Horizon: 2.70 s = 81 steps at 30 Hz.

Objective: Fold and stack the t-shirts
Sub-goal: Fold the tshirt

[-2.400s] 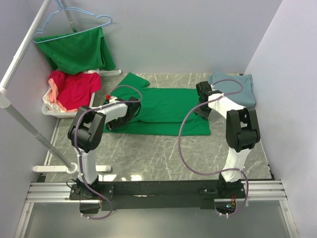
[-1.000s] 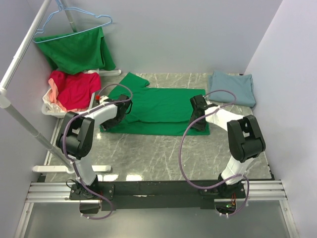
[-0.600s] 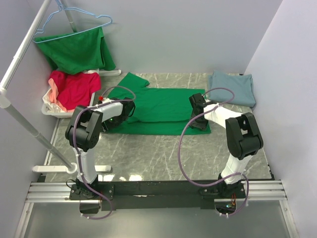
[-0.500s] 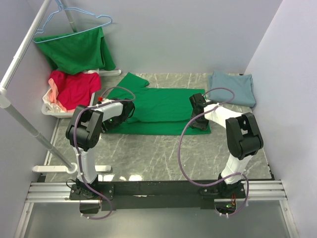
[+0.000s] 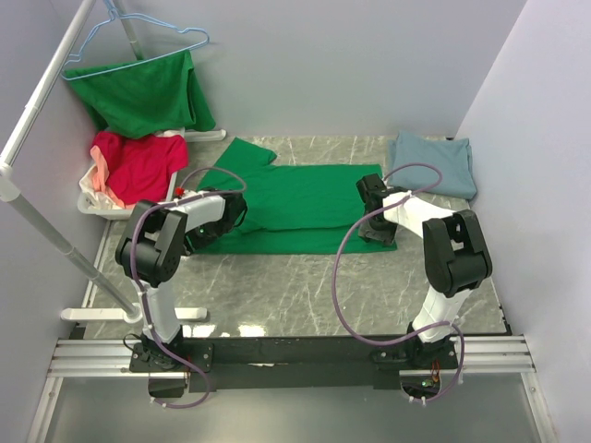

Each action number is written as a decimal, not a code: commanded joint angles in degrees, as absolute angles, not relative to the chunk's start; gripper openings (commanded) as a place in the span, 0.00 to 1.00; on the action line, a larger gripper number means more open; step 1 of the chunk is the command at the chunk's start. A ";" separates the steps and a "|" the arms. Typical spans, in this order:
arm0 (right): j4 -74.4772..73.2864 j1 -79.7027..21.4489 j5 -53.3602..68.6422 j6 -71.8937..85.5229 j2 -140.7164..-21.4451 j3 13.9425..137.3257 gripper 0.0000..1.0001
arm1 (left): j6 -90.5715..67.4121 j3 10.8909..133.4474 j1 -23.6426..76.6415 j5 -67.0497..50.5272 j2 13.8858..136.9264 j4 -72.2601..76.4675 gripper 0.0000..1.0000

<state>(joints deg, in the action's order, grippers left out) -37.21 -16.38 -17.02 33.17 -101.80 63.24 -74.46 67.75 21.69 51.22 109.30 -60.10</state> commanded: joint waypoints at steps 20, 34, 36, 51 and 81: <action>-46.32 -10.99 -27.24 33.13 -101.16 61.26 0.62 | -85.25 74.45 21.19 56.52 117.61 -78.49 0.67; -48.69 -8.17 -32.25 35.86 -97.66 60.12 0.62 | -84.11 66.27 21.71 52.30 98.18 -72.07 0.67; -48.08 -8.17 -30.43 35.69 -96.42 59.16 0.62 | -81.32 65.57 21.71 50.98 95.99 -69.54 0.67; -41.15 -15.89 -16.36 34.81 -72.52 55.72 0.66 | -63.21 67.15 23.64 40.97 91.06 -52.58 0.66; -31.73 -50.80 -10.90 31.55 -116.63 92.28 0.59 | -58.18 64.69 18.11 28.65 93.87 -42.10 0.66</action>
<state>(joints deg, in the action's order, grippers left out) -30.00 -49.89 -8.80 32.77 -114.06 88.71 -56.82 65.25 19.73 29.45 97.84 -42.33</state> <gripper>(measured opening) 0.598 0.657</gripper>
